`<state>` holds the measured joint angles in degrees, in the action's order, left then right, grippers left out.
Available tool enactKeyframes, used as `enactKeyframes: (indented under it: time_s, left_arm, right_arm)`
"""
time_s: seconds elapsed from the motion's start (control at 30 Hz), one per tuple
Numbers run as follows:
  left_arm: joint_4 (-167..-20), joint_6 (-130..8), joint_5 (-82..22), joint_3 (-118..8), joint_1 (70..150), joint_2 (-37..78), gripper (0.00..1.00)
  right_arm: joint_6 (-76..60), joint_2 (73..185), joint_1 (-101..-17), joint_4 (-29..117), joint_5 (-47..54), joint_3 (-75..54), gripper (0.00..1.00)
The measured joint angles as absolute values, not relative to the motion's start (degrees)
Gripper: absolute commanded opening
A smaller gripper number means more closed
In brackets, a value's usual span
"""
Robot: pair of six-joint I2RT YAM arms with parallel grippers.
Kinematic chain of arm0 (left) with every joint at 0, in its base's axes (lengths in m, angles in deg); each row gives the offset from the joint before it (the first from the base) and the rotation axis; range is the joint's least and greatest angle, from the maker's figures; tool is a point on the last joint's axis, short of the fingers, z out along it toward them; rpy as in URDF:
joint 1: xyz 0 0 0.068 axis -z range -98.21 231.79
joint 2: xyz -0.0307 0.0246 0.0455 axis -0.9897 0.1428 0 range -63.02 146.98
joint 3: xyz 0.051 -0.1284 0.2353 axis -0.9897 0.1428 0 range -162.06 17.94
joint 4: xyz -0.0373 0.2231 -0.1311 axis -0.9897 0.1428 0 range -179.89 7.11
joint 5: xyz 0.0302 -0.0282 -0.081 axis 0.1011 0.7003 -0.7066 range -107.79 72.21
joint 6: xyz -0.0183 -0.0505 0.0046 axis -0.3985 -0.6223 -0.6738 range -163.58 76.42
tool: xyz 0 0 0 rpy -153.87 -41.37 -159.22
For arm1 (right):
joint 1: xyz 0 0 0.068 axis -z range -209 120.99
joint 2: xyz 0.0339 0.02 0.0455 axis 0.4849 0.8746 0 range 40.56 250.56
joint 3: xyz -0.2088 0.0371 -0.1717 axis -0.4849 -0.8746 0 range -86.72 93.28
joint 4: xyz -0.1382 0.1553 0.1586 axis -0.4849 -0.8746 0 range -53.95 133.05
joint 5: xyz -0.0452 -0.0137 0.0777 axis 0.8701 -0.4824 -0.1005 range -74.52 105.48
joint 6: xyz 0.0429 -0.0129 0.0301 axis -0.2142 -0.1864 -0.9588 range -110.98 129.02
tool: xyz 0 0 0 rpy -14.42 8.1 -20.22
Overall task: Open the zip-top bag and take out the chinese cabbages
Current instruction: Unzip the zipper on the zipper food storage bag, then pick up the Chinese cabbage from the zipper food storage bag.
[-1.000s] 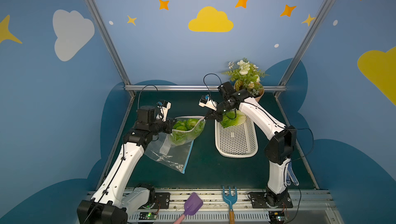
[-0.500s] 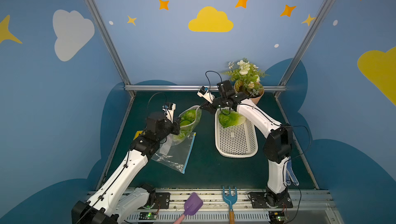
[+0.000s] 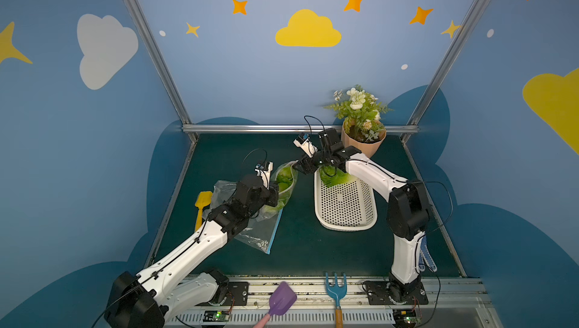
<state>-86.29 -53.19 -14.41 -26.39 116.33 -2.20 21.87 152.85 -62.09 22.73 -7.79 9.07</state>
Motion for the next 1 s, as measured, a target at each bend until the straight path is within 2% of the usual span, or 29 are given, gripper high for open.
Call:
enactKeyframes:
  time_s: [0.17,0.23,0.37,0.43,0.47,0.5,0.53,0.67,0.7,0.73,0.9,0.93,1.0]
  left_arm:
    - [-88.5,-56.0,-14.0,-26.4,118.0,-0.5,0.04]
    - [-89.6,-57.3,-14.2,-26.3,118.6,0.4,0.04]
    - [-92.3,-60.5,-14.9,-25.7,119.6,1.8,0.04]
    - [-93.7,-62.1,-15.4,-25.0,120.0,2.2,0.04]
    - [-94.3,-62.9,-15.6,-24.7,120.3,2.5,0.04]
    - [-94.8,-63.7,-15.6,-24.4,120.5,2.7,0.04]
    - [-95.2,-64.3,-15.7,-24.2,120.7,2.8,0.04]
    - [-97.0,-66.5,-15.5,-23.1,121.6,2.9,0.04]
    - [-97.5,-66.9,-15.3,-22.8,121.8,2.9,0.04]
    - [-97.9,-67.4,-15.1,-22.5,122.0,2.9,0.04]
    - [-100.7,-69.3,-14.3,-20.1,122.6,1.7,0.04]
    - [-101.2,-69.6,-14.1,-19.4,122.7,1.3,0.04]
    - [-101.9,-70.3,-13.8,-18.4,122.8,0.5,0.04]
  right_arm:
    - [18.7,144.2,-62.2,21.7,-4.5,6.1,0.78]
    - [17.2,140.6,-62.4,21.5,-3.4,5.3,0.74]
    - [11.8,134.8,-63.0,21.2,-3.6,2.8,0.47]
    - [8.5,133.0,-63.5,21.1,-4.8,0.7,0.26]
    - [6.5,132.4,-64.0,21.0,-5.3,-0.6,0.13]
    - [4.4,131.9,-64.6,21.0,-5.6,-2.1,0.04]
    - [2.5,131.5,-65.2,21.2,-6.0,-3.8,0.00]
    - [-5.6,130.3,-68.0,23.1,-7.7,-11.6,0.01]
    - [-7.6,130.2,-68.8,23.3,-7.9,-13.0,0.05]
    - [-8.9,130.2,-69.3,23.4,-7.9,-13.8,0.08]
    - [-14.2,129.8,-71.8,24.6,-8.3,-15.5,0.09]
    - [-15.2,129.6,-72.0,25.2,-8.5,-15.7,0.11]
    - [-17.0,129.3,-72.4,26.2,-8.8,-15.9,0.24]
